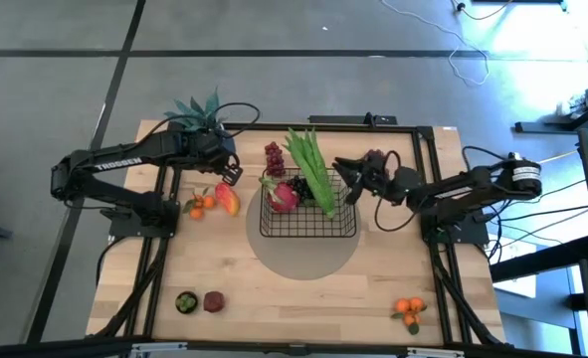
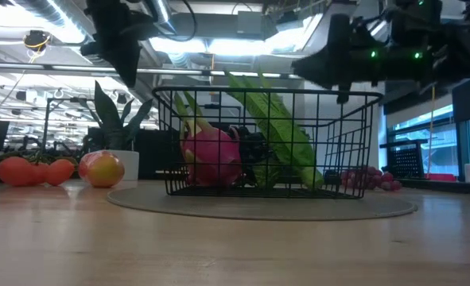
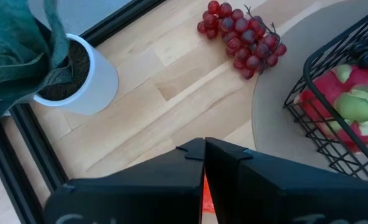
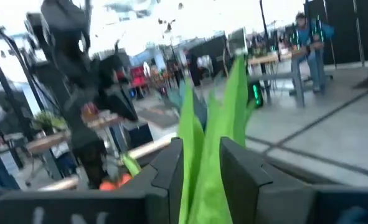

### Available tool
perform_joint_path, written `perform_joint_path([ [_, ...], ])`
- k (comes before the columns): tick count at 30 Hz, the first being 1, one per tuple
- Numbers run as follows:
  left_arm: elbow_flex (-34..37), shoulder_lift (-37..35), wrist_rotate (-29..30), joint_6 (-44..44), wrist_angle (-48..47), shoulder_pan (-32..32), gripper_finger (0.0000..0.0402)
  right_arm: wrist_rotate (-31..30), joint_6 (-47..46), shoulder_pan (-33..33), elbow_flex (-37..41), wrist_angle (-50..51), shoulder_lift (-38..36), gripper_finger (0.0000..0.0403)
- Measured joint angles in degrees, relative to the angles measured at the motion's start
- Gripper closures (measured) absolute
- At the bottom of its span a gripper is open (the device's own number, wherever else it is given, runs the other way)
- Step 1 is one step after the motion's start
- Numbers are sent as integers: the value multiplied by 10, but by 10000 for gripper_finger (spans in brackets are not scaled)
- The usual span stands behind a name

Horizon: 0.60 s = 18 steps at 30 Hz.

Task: Build produce basket
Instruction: Put the red apple into the black wire basket

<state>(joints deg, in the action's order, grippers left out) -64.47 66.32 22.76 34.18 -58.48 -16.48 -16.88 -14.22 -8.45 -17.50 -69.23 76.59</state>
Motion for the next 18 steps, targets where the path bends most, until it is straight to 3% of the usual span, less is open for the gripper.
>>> perform_joint_path([
  [4, 0, -17, 0, 2, 0, 0, 401, 0, 41, 0, -9, 19, -55, 313],
  [7, 0, -37, 0, 2, -1, 0, 401, 0, 73, 0, -39, 98, -98, 316],
  [13, 1, -64, -1, 4, -18, 0, 401, 0, 115, 0, -178, 481, -154, 318],
  [18, 1, -77, -24, 70, -40, 0, 401, 0, 115, 0, -334, 785, -149, 318],
])
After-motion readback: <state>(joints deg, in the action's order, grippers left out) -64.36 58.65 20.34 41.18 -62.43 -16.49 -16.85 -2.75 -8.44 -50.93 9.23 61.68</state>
